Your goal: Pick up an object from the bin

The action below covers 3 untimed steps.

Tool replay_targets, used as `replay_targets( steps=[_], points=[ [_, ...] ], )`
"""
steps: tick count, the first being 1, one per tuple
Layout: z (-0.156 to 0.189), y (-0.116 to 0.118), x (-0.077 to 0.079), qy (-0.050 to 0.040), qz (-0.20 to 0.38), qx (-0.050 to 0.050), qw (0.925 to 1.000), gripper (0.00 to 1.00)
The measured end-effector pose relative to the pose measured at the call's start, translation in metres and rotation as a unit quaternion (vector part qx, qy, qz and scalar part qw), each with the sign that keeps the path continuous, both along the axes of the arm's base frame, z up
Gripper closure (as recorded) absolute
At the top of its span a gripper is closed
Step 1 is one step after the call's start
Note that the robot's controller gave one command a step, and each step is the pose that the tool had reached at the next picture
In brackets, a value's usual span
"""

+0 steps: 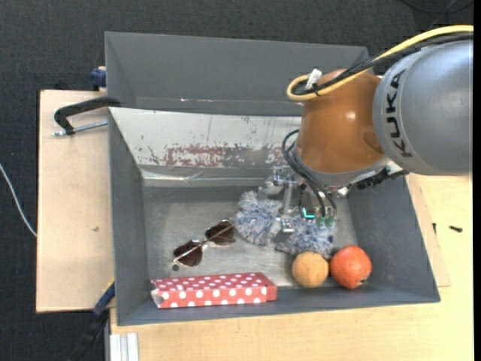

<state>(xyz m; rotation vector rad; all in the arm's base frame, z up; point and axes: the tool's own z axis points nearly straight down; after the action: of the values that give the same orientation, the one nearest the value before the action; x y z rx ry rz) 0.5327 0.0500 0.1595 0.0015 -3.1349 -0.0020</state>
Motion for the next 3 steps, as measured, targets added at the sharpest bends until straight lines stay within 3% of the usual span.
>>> replay_targets(
  steps=[1, 2, 3],
  points=[
    [-0.003, 0.001, 0.009, -0.0067, 0.006, 0.0, 1.0, 0.0],
    [-0.083, 0.007, 0.062, -0.0115, 0.051, 0.001, 0.9986, 1.0],
    [-0.083, 0.007, 0.062, -0.0114, 0.052, 0.001, 0.9986, 1.0]
  ],
)
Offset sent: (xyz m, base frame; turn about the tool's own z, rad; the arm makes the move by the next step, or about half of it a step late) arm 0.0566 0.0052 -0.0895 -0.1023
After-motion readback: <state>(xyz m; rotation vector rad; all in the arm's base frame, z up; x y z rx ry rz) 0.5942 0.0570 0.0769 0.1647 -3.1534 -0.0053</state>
